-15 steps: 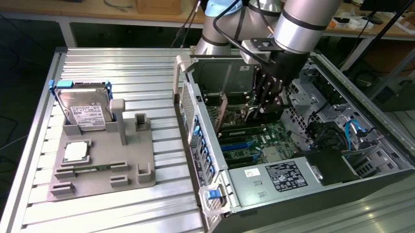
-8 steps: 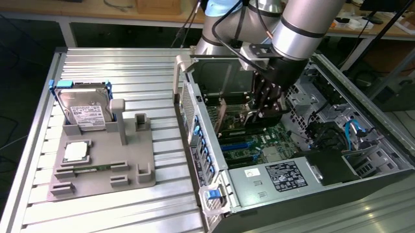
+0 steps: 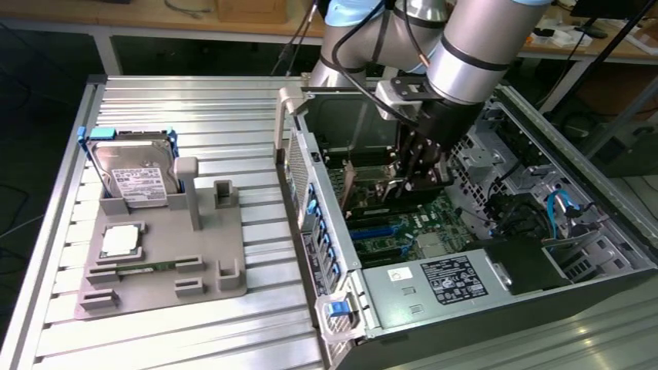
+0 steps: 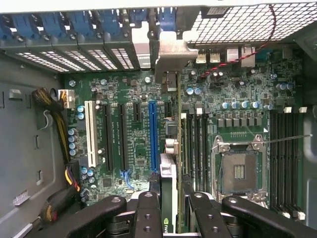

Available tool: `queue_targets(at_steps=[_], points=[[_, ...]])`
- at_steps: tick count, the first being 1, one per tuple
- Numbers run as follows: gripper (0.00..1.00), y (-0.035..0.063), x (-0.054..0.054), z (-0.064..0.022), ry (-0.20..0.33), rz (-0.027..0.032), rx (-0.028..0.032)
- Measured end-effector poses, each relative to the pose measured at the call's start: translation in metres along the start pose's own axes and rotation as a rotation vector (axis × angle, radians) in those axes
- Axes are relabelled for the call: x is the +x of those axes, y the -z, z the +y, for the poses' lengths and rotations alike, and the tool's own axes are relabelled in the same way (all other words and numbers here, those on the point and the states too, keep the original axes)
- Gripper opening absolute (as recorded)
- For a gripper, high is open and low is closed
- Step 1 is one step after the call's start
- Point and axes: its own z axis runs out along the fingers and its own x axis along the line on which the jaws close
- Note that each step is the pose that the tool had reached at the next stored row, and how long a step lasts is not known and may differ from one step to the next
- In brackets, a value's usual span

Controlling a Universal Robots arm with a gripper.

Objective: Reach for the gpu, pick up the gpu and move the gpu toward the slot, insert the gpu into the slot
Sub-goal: 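Insert the gpu into the slot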

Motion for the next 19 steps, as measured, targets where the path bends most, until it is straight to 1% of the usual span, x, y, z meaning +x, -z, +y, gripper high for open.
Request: queue_targets(at_steps=[3,9,19], points=[[0.27,-0.0034,0.004,0.0011,0.000,-0.0002,-0.0001],[0.27,-0.0143,0.007,0.0023,0.000,0.0001,-0.0001],[0.27,-0.0322,0.009,0.0096,0.000,0.0000,-0.0001]])
